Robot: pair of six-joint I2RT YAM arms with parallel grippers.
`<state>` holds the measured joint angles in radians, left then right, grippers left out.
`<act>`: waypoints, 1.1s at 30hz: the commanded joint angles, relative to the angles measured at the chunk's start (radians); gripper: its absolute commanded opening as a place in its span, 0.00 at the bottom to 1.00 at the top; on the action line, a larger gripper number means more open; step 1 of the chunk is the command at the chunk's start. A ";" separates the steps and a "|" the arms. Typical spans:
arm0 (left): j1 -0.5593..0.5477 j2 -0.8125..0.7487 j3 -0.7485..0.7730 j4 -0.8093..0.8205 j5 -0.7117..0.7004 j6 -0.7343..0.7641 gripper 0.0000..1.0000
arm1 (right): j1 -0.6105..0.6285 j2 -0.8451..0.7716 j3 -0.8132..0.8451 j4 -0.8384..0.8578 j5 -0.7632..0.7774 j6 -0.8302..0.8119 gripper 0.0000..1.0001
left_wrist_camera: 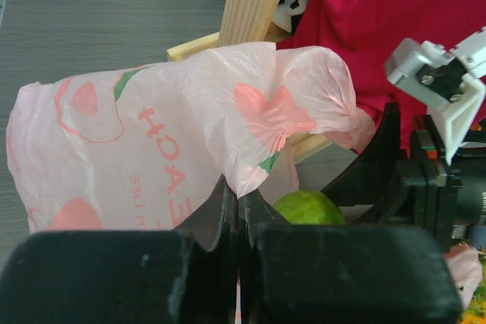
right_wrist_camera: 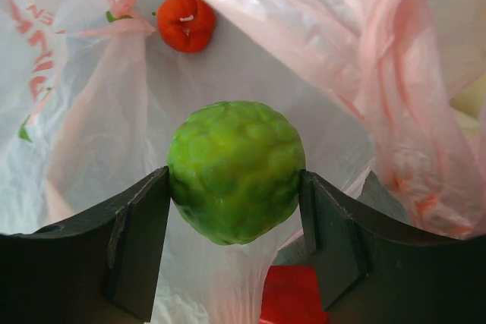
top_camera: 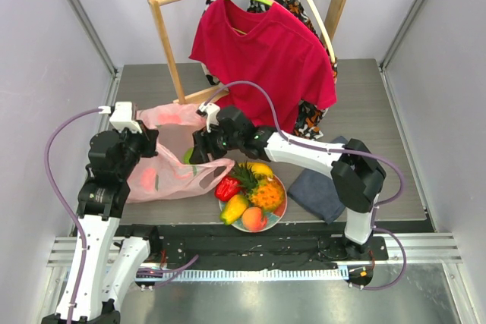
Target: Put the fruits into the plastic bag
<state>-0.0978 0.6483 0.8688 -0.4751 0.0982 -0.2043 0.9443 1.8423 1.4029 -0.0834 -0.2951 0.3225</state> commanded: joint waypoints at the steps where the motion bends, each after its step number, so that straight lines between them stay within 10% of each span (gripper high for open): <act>1: 0.004 0.004 -0.001 0.052 0.020 0.008 0.00 | 0.011 0.006 0.056 0.030 -0.007 0.033 0.26; 27: 0.003 0.010 -0.002 0.066 0.080 -0.007 0.00 | 0.102 0.290 0.315 -0.009 -0.076 0.170 0.31; 33: 0.003 0.011 -0.002 0.064 0.080 -0.009 0.00 | 0.109 0.281 0.318 -0.004 -0.101 0.152 0.70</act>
<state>-0.0975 0.6594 0.8654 -0.4625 0.1585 -0.2058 1.0451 2.1384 1.6787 -0.1085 -0.3576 0.4751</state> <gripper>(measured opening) 0.012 0.700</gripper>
